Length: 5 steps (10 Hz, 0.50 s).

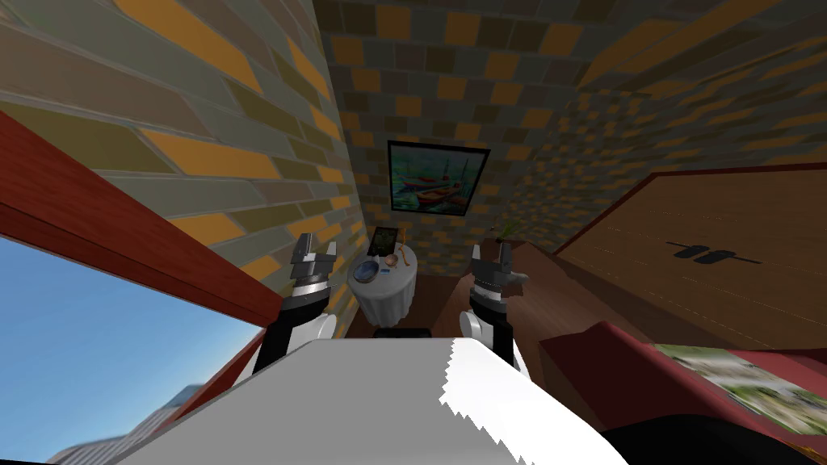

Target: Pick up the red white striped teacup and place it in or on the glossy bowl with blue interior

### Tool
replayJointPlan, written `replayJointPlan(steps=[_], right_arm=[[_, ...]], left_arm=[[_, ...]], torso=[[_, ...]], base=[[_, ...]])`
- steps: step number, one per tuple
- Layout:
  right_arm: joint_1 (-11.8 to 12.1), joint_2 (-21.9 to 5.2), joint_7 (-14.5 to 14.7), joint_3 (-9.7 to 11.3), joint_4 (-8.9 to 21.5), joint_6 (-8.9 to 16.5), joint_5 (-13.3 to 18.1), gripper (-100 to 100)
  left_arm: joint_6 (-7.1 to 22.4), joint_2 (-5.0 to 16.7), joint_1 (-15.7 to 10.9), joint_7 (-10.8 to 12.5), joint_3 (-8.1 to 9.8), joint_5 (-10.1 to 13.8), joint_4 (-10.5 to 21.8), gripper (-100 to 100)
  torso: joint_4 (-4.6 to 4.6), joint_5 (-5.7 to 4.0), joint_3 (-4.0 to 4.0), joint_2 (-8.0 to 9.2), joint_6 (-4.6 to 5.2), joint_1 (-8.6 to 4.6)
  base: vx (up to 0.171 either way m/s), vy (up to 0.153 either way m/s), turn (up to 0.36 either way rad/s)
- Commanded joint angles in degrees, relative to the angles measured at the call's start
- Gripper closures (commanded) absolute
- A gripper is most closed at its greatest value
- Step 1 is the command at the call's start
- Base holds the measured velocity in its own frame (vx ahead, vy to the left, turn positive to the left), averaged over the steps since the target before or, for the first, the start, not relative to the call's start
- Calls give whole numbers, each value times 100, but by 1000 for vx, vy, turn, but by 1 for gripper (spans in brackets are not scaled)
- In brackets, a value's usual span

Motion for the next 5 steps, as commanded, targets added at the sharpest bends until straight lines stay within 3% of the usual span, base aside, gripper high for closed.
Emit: replayJointPlan(steps=[1, 3, 5], right_arm=[[0, 0, 0, 0, 0, 0, 0, 0], [0, 1, 0, 1, 0, 0, 0, 0], [0, 1, 0, 1, 0, 0, 0, 0]], left_arm=[[45, 223, -24, -7, 12, 23, 56, -100], [148, 523, -83, -26, 36, 78, 181, -100], [299, 764, -175, -56, 70, 164, 356, -100]], torso=[[0, 0, 0, 0, 0, 0], [1, -4, 2, 4, 0, -20], [2, -9, 5, 8, 1, -41]], base=[[-7, -31, -7], [-23, -75, -6], [-16, -141, -12]])
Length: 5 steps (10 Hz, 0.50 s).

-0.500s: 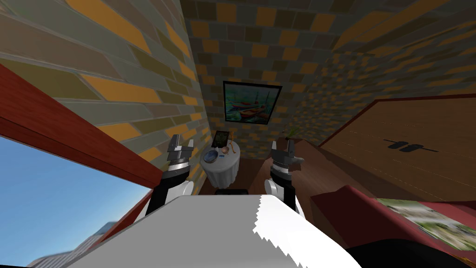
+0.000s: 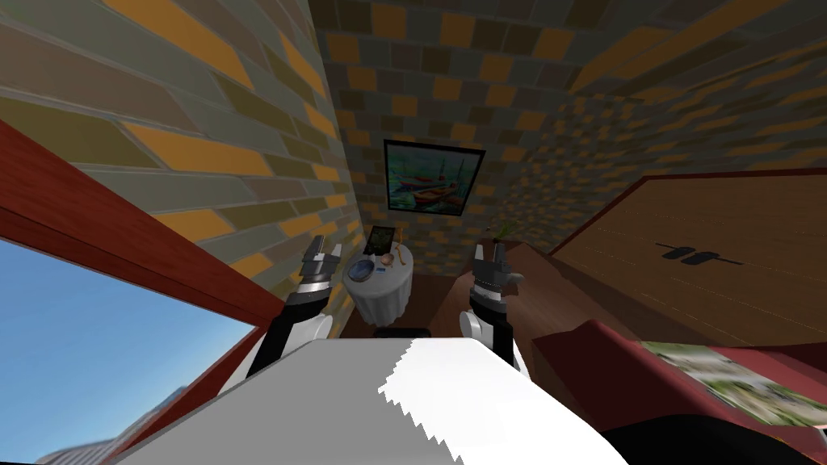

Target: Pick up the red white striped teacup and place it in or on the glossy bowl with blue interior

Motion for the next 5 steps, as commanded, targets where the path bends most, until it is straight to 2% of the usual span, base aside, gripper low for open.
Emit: replayJointPlan(steps=[1, 5], right_arm=[[0, 0, 0, 0, 0, 0, 0, 0], [-1, 1, 0, 1, 0, 0, 0, 0]], left_arm=[[157, 171, -96, -29, 39, 87, 157, -100], [596, 355, -374, -132, 117, 356, 641, -100]], torso=[[0, 0, 0, 0, 0, 0], [4, -6, 9, 16, 0, -22]], base=[[-13, -182, -11], [-52, -209, -17]])
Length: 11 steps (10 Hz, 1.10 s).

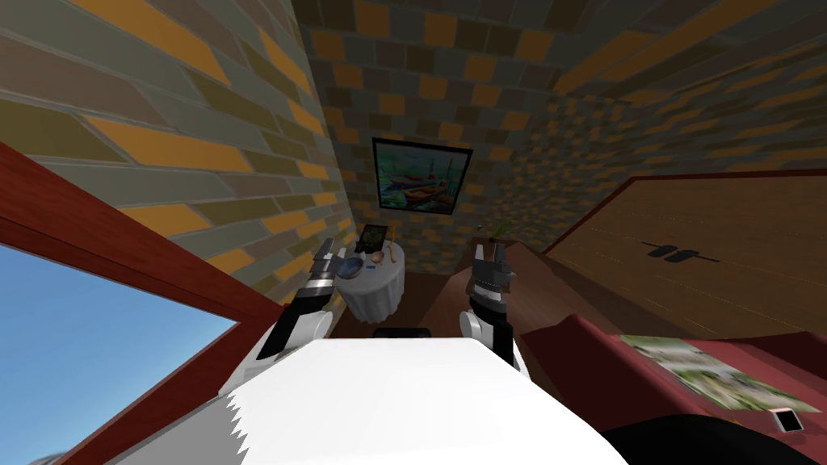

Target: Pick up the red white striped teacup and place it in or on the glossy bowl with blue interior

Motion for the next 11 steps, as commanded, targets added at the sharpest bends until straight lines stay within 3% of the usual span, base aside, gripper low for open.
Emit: replayJointPlan(steps=[1, 7, 10, 11], right_arm=[[0, 0, 0, 0, 0, 0, 0, 0], [0, 0, 0, 0, 0, 0, 0, 0], [1, -1, 0, -1, 0, 0, 0, 0], [1, -1, 0, -1, 0, 0, 0, 0]], left_arm=[[223, 10, -120, -65, 13, 113, 197, -100], [992, -51, -597, -200, 165, 576, 1053, -100], [1373, -90, -780, -204, 278, 760, 1532, -100], [1373, -90, -780, -204, 278, 760, 1532, -100]], torso=[[0, 0, 0, 0, 0, 0], [-2, 0, -6, -9, 0, 4], [-5, 2, -14, -24, -1, 18], [-6, 3, -14, -25, -2, 21]], base=[[-53, -233, -19], [-31, -238, -19], [22, -180, -13], [16, -104, 3]])
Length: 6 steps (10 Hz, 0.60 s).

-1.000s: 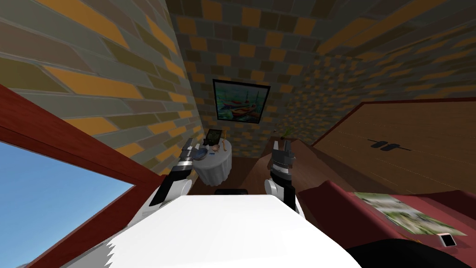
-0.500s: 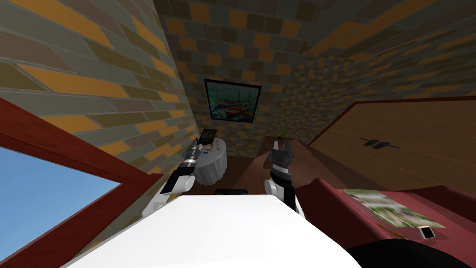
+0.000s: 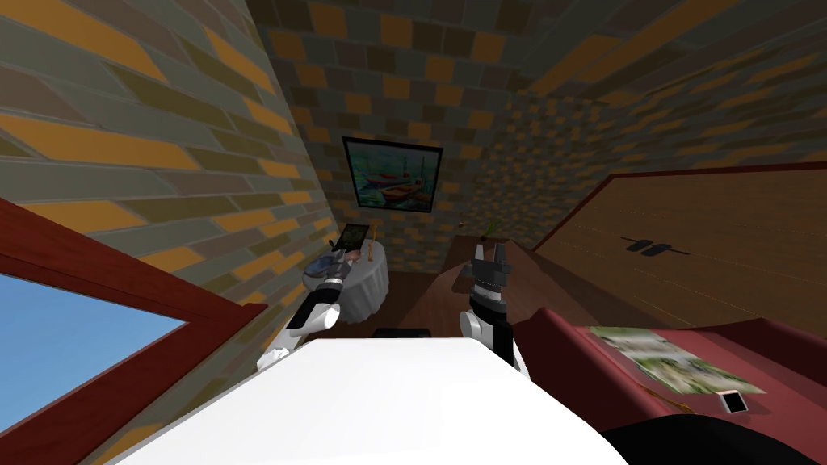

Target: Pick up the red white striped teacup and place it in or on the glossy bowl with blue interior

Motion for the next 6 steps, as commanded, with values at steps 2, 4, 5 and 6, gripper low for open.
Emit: replayJointPlan(steps=[2, 4, 5, 6], right_arm=[[0, 0, 0, 0, 0, 0, 0, 0], [0, -1, 0, -1, 0, 0, 0, 0], [1, 0, 0, 0, 0, 0, 0, 0], [1, 0, 0, 0, 0, 0, 0, 0]], left_arm=[[148, 24, -100, 25, 74, 72, 239, -100], [390, 40, -177, 73, 183, 150, 584, -100], [508, 59, -207, 107, 246, 179, 739, -100], [624, 82, -230, 148, 313, 202, 901, -100]], torso=[[0, 4, -1, -3, -1, 15], [-2, 7, -5, -9, -1, 27], [-4, 5, -13, -24, 0, 16], [-7, 3, -20, -35, 0, 12]], base=[[33, -59, -6], [69, -69, -9], [119, -99, 0], [129, -84, 2]])
